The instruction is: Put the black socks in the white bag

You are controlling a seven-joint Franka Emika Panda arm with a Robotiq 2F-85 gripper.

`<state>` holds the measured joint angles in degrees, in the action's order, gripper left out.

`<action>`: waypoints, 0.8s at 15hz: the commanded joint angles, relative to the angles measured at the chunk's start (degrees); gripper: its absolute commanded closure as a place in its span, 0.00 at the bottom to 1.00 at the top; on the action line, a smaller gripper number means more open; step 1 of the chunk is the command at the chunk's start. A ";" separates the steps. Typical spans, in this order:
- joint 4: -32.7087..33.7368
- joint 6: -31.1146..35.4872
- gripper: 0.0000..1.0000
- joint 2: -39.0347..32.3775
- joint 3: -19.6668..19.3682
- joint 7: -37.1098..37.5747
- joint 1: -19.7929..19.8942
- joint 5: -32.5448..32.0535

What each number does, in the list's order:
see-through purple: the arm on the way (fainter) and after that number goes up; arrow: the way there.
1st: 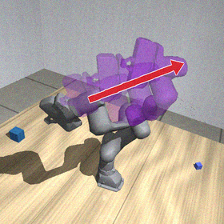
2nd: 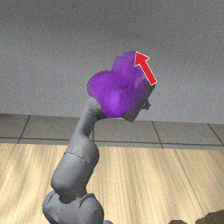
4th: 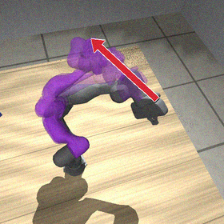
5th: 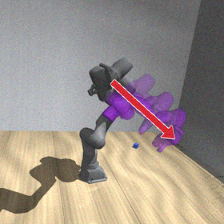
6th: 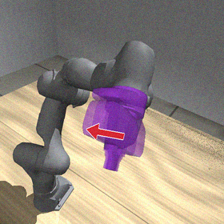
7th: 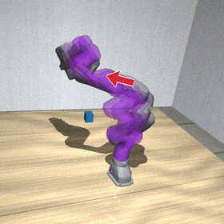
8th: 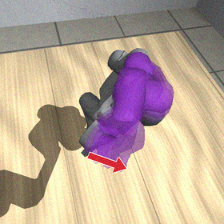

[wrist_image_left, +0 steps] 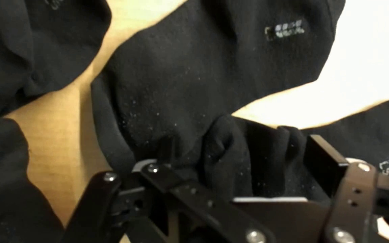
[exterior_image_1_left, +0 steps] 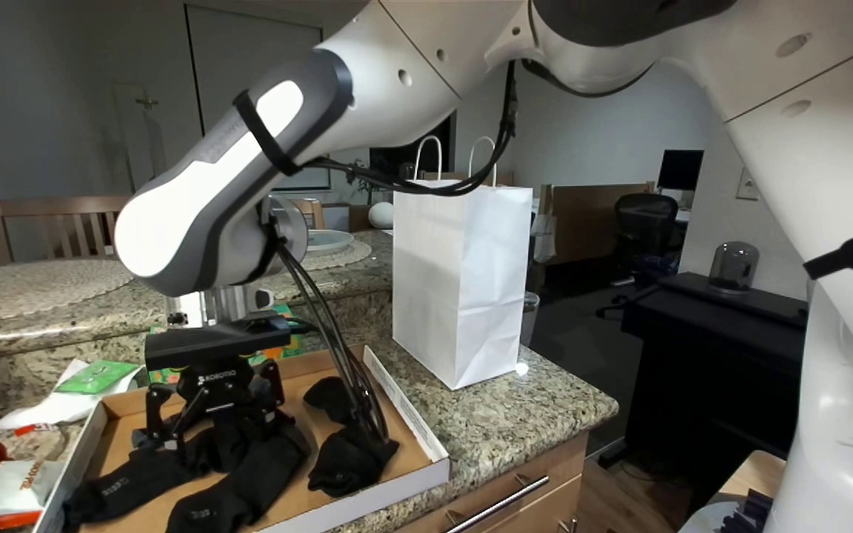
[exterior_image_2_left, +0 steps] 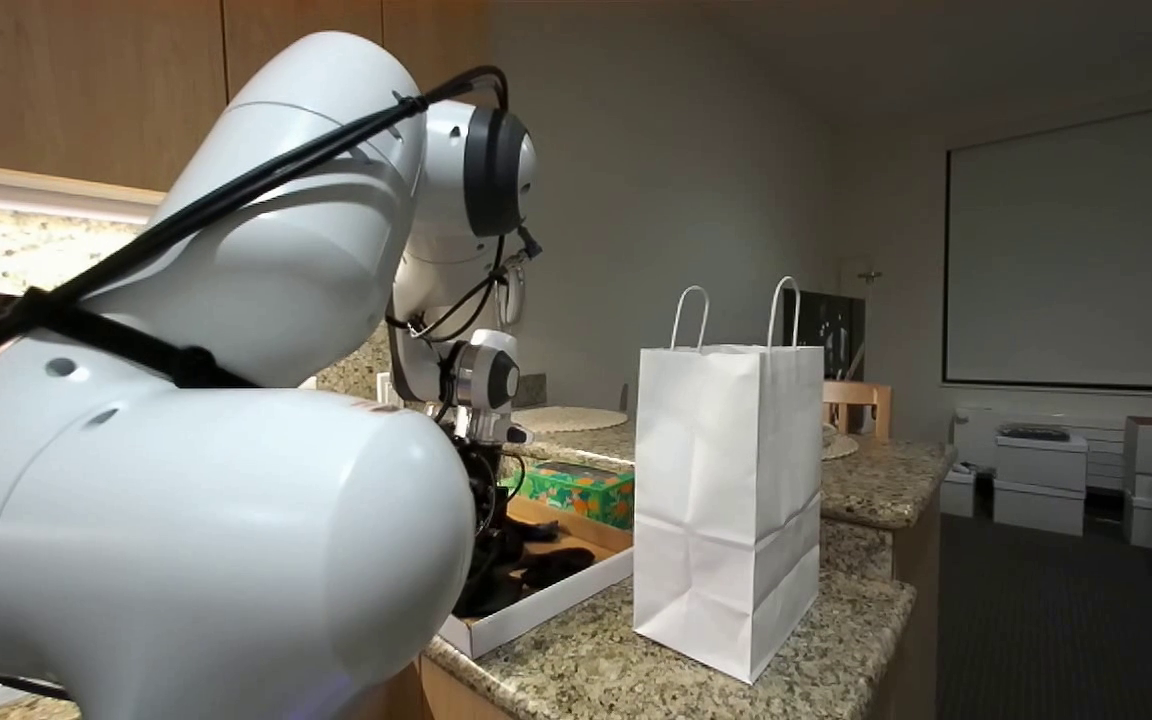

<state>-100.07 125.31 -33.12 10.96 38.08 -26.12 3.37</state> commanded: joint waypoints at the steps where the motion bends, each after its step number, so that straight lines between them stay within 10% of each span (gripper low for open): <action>1: -1.78 1.35 0.33 -0.06 -0.20 0.59 -0.45 0.96; 9: -2.68 1.14 0.86 1.07 -0.51 1.24 -0.60 0.75; 12: -3.43 0.84 0.91 2.29 -0.86 1.77 -0.43 0.60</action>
<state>-100.09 125.31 -33.42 10.75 38.24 -26.33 3.38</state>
